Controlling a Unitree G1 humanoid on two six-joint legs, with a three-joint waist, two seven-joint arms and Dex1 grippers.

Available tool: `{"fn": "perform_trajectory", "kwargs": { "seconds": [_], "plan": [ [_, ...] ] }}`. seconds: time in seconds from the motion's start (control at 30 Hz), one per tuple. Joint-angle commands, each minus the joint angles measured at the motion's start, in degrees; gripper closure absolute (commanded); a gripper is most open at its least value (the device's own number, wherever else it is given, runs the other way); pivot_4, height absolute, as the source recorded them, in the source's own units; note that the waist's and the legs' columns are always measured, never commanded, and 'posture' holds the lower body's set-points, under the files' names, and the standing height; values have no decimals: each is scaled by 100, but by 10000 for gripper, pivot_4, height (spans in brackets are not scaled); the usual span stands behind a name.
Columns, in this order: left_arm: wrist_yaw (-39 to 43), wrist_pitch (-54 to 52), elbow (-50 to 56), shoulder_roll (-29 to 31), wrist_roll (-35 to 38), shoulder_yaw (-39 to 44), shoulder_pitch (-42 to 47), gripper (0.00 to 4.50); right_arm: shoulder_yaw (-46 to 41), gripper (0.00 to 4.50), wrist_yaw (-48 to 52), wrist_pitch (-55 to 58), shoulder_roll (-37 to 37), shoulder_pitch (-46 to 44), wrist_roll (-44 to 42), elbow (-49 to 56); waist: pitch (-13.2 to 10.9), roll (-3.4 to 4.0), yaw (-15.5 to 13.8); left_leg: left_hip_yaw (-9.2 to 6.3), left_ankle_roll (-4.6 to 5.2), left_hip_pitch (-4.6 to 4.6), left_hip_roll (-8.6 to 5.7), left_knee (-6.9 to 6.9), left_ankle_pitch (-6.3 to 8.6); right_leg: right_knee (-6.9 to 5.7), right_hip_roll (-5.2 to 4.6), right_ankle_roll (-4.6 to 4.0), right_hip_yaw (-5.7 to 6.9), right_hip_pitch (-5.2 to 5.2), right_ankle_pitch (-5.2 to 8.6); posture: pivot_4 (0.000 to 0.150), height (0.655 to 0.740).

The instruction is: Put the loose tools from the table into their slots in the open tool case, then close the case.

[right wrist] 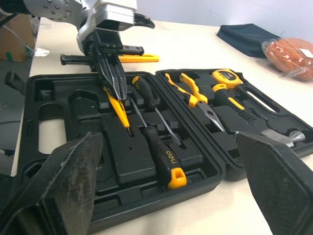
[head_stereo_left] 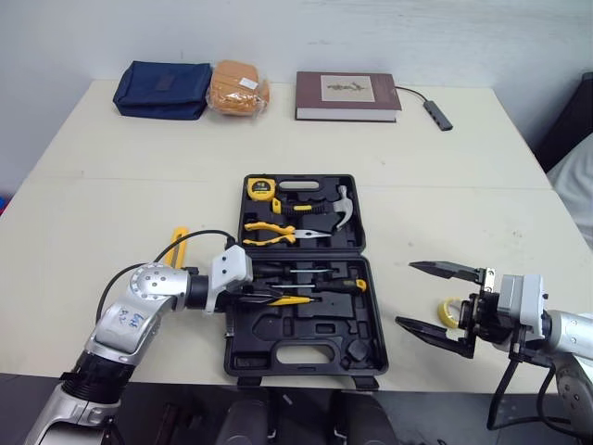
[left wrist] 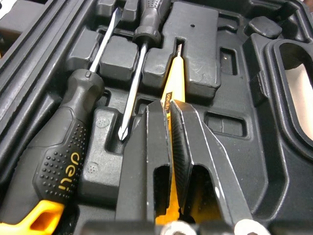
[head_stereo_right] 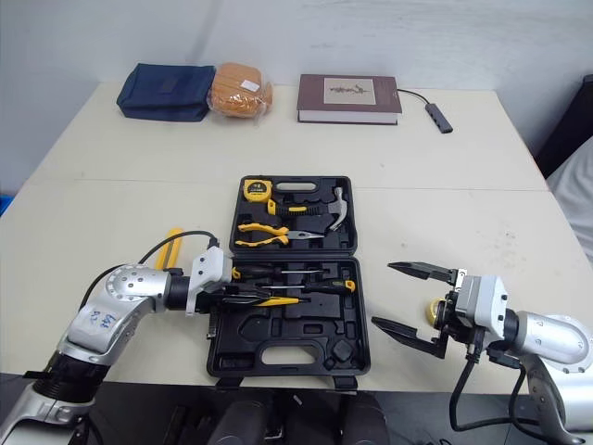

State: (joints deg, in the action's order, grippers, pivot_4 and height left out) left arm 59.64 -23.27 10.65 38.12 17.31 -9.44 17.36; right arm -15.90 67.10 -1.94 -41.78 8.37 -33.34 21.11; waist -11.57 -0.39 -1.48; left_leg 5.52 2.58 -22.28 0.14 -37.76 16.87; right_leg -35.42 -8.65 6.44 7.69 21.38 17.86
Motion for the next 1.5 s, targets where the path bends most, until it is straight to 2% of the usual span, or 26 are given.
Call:
{"fn": "perform_trajectory", "kwargs": {
  "seconds": [0.03, 0.2, 0.47, 0.6, 0.87, 1.0, 1.1, 1.3, 1.37, 1.5],
  "plan": [
    [0, -54, 32, 130, -235, -229, -207, 43879, -139, 0, 63, -188, 53, 59, -56, -37, 1, 2, 1, 0, 0, 1, 0, 0, 0, 0, 0, 0, 0, -1, 0, 1500, 7400],
    [-35, 305, -98, 219, -625, -500, -352, 43879, -141, 0, 81, -284, 58, 83, -48, -107, 11, 18, -2, 2, -3, 7, 1, 0, 3, 3, -3, 0, -4, -4, 0, 1500, 7400],
    [-196, 421, -370, 44, -657, -511, -385, 43879, -143, 0, 32, -326, 67, 111, -29, -120, 36, 57, -8, 1, -3, 22, 3, 1, 12, 8, -25, 0, -4, -21, 0, 1500, 7400],
    [-326, 1258, -361, -407, -142, 166, -297, 43879, -268, 0, 57, -411, 36, 195, -27, -198, 50, 80, -28, 2, 1, 23, 1, 0, 16, 11, -29, 0, -3, -25, 0, 1500, 7400],
    [225, 1944, -375, -134, 768, 1535, -621, 43879, -719, 0, 103, -701, -95, 388, 135, -396, 36, 57, 22, 11, -10, 9, 21, -1, 21, 15, -2, -4, -4, -5, -1, 1500, 7400],
    [305, 2170, -515, -40, 905, 1957, -806, 43879, -929, 0, 230, -1008, -129, 441, 219, -670, 35, 55, 11, 14, -10, 10, 22, -1, 21, 16, -2, -5, -6, -6, -2, 1500, 7400],
    [104, 2374, -1063, 158, 1045, 3030, -1325, 35673, -1537, 0, 211, -1722, -88, 524, 415, -1448, 35, 55, 17, 18, -10, 10, 25, -1, 24, 19, -1, -5, -9, -4, -2, 1500, 7400],
    [-439, 2856, -2108, 305, 1025, 4464, -2083, 8014, -2220, 0, -538, -1984, 132, 604, 472, -1866, 28, 44, 32, 37, -18, 11, 51, 2, 38, 30, 8, -19, -10, 4, -5, 1500, 7400],
    [-517, 2973, -2387, 314, 1020, 4779, -2327, 426, -2395, 0, -695, -2064, 143, 658, 540, -2053, 29, 45, 30, 42, -49, 13, 54, 1, 59, 31, 6, -24, -15, 8, -8, 1500, 7400],
    [-1164, 3245, -3219, 279, 1001, 5774, -3036, 426, -3089, 0, -1107, -2628, 118, 1029, 916, -3420, 34, 32, 27, 49, -48, 12, 63, 4, 79, 44, 8, -27, -19, 13, -7, 1500, 7400]
  ]
}}
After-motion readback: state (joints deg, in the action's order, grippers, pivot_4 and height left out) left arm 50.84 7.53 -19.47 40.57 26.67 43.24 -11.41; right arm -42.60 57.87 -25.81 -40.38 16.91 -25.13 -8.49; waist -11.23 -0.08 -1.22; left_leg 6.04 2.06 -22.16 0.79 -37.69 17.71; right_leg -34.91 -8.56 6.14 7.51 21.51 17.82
